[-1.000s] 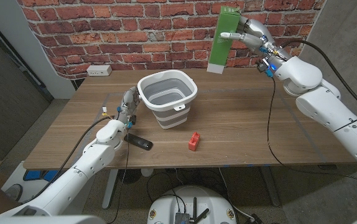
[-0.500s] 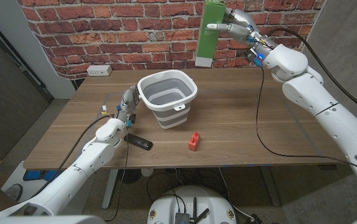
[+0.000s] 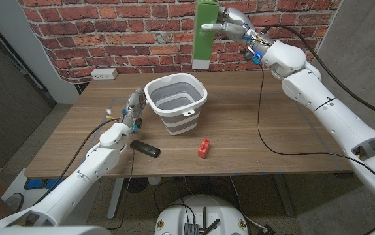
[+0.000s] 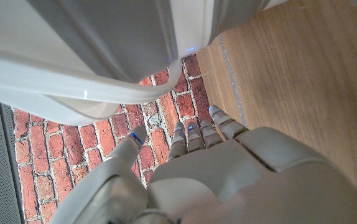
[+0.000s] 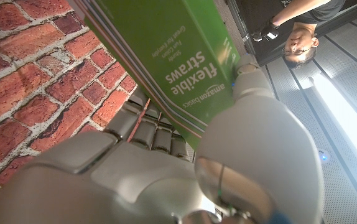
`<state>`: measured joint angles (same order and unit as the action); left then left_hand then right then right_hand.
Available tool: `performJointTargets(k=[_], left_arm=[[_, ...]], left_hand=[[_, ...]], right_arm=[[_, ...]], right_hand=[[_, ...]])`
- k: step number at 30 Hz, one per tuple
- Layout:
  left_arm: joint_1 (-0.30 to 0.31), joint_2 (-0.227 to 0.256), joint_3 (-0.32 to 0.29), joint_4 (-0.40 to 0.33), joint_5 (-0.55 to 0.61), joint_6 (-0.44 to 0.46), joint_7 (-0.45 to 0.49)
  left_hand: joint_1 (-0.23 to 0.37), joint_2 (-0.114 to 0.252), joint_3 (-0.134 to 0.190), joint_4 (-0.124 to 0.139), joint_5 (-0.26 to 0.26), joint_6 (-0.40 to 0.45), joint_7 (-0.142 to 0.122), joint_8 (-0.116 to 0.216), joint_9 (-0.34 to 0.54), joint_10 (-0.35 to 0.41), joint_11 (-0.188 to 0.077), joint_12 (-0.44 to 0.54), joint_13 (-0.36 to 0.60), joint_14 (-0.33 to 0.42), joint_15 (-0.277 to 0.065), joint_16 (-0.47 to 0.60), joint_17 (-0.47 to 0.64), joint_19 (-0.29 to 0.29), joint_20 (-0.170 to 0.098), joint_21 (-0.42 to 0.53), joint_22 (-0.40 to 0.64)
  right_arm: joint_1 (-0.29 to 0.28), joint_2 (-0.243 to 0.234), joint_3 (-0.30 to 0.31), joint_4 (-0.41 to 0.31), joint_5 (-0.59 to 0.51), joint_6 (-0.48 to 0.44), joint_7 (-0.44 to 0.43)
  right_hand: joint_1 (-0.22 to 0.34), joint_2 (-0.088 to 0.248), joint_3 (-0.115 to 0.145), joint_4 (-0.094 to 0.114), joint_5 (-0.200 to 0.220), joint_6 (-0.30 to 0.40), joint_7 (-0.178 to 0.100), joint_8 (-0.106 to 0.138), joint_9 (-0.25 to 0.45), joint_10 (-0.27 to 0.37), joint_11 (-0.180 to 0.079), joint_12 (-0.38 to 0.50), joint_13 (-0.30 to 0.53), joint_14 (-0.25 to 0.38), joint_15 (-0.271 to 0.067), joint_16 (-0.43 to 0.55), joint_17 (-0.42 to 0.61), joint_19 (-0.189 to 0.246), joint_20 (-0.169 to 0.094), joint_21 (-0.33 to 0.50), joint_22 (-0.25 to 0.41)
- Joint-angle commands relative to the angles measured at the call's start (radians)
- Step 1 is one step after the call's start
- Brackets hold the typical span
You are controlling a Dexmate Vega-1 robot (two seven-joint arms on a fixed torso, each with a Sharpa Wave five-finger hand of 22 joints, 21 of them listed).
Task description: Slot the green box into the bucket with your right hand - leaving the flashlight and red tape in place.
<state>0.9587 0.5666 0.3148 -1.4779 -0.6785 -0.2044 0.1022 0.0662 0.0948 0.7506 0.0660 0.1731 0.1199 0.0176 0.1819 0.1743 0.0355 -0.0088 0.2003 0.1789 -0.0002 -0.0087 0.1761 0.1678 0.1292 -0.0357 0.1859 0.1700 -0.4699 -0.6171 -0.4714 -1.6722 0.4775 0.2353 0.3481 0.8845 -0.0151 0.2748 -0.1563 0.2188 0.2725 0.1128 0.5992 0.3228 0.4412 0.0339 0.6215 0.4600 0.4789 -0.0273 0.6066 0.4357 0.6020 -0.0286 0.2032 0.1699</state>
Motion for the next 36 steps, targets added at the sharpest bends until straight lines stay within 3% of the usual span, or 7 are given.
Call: performJointTargets(k=[1, 13, 36], left_arm=[[-0.013, -0.012, 0.01, 0.017, 0.0, -0.005, -0.013], [-0.017, -0.024, 0.019, 0.024, 0.005, -0.012, -0.012], [-0.007, -0.029, 0.013, 0.037, 0.006, -0.036, -0.009]], left_hand=[[-0.012, 0.069, 0.001, -0.005, -0.002, 0.007, 0.0, 0.002, 0.005, 0.004, 0.003, -0.004, 0.004, -0.003, -0.003, -0.001, 0.001, 0.001, -0.012, 0.006, 0.001], [-0.012, 0.069, 0.001, -0.006, -0.002, 0.008, 0.0, 0.002, 0.005, 0.005, 0.001, -0.003, 0.004, -0.003, -0.002, 0.0, 0.001, 0.001, -0.011, 0.006, 0.001], [-0.014, 0.07, 0.002, -0.007, -0.002, 0.007, 0.0, 0.002, 0.005, 0.004, 0.002, -0.003, 0.004, -0.004, -0.003, 0.0, 0.001, 0.001, -0.012, 0.006, 0.001]], right_arm=[[0.034, 0.03, -0.063, 0.003, -0.084, -0.035, -0.035], [0.026, 0.013, -0.094, -0.035, -0.131, -0.111, -0.047], [0.027, 0.051, -0.181, -0.077, -0.235, -0.23, -0.095]], right_hand=[[0.0, 0.012, 0.001, 0.005, 0.008, 0.011, 0.002, 0.008, 0.005, 0.087, -0.082, 0.008, 0.077, 0.029, -0.099, 0.0, 0.017, 0.008, 0.0, 0.0, 0.003], [0.001, 0.012, 0.002, 0.004, 0.011, 0.014, -0.003, 0.01, 0.006, 0.089, -0.084, 0.011, 0.082, 0.033, -0.104, -0.002, 0.018, 0.01, -0.003, 0.0, 0.003], [0.002, 0.017, 0.006, 0.002, 0.016, 0.027, -0.009, 0.016, 0.008, 0.102, -0.089, 0.016, 0.084, 0.044, -0.108, -0.004, 0.022, 0.01, -0.006, -0.001, 0.003]])
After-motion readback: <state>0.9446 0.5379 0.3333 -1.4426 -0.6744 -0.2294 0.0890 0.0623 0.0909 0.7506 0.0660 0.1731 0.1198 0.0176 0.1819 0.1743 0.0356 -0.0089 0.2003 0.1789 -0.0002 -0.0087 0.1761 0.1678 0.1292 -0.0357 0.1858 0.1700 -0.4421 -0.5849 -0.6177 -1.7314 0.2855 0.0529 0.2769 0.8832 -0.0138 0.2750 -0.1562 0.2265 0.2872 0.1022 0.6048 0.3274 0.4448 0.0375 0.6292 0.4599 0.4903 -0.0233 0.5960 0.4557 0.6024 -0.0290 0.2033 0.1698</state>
